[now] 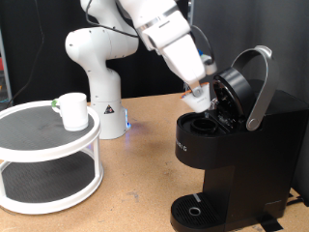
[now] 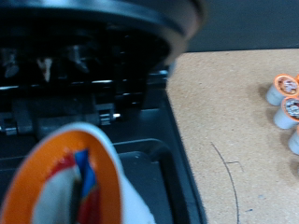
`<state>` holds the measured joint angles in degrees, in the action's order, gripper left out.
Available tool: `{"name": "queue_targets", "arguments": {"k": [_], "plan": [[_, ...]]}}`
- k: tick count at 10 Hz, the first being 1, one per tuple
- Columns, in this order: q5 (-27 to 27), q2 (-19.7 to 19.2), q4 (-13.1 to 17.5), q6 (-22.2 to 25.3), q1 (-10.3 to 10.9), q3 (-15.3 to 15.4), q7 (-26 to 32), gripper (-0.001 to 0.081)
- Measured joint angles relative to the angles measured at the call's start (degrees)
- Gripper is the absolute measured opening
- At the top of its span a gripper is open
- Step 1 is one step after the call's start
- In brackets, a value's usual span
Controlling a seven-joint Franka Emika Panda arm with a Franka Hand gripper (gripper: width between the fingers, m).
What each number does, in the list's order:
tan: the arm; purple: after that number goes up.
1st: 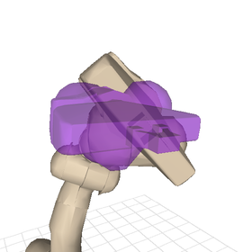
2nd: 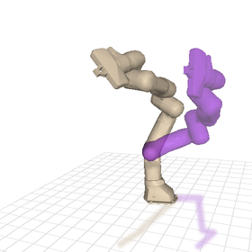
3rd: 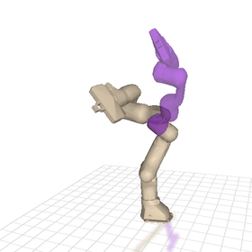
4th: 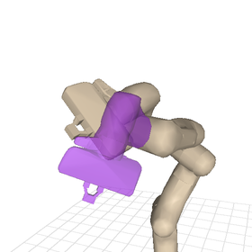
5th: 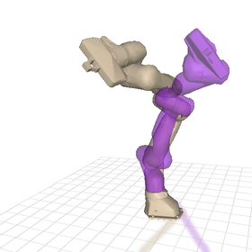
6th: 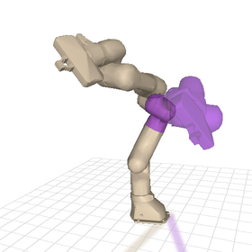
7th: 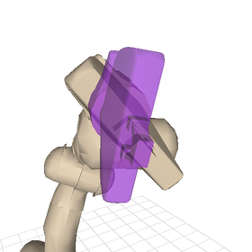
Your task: Make a cup of coffee with the keurig machine
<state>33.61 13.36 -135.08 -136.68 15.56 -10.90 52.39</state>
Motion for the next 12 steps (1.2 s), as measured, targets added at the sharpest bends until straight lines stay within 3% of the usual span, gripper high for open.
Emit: {"name": "queue_targets", "arguments": {"k": [6, 12], "plan": [[-3.82, -3.73, -0.7, -2.02, -0.01, 3.94, -3.88, 0.011], [-6.17, -4.42, -0.82, -2.22, -0.13, 4.17, -4.42, 0.011]]}}
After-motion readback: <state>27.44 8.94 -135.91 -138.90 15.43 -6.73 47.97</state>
